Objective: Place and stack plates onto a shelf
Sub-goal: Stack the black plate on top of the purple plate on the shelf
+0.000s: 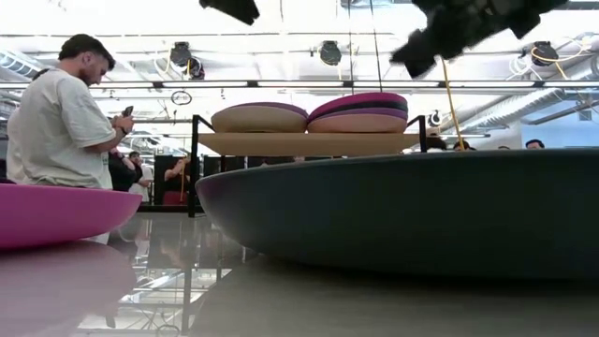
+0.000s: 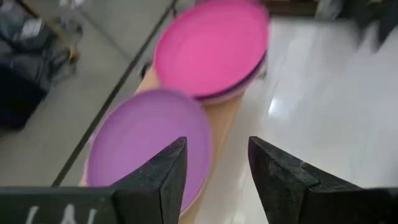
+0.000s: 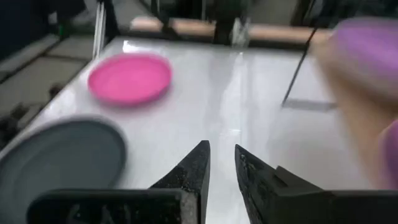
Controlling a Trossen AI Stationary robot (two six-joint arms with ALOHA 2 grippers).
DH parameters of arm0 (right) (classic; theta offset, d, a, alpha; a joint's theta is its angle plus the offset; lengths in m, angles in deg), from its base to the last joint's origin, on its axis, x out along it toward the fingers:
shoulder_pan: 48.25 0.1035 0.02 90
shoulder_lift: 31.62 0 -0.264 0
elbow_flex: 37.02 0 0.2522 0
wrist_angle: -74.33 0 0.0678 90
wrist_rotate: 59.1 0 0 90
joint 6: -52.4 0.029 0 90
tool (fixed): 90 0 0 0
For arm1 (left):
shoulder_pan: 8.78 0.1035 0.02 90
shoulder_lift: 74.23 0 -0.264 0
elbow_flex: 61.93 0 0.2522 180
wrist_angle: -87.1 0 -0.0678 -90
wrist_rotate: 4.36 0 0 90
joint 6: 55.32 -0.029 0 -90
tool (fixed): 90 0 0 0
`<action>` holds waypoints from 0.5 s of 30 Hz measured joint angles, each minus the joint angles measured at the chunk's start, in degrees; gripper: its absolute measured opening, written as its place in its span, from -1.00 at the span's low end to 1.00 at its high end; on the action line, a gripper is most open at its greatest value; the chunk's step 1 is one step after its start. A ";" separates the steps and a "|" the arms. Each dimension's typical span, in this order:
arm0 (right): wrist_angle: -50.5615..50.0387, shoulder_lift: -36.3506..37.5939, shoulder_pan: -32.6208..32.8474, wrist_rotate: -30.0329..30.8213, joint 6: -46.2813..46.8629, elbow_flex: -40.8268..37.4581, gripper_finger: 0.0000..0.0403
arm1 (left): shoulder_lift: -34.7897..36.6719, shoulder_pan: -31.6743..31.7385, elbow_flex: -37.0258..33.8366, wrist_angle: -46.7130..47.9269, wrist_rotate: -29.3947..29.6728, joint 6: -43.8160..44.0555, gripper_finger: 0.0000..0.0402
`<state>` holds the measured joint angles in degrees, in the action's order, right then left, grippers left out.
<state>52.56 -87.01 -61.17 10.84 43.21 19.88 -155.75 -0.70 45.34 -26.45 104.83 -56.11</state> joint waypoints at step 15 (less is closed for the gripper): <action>17.42 -1.06 20.59 10.34 4.00 -15.77 -0.68 | 15.25 -21.88 -41.93 -60.12 2.44 -1.87 -0.12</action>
<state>69.98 -88.07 -40.58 21.17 47.21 4.11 -140.49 -22.59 3.41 -86.58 107.27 -57.98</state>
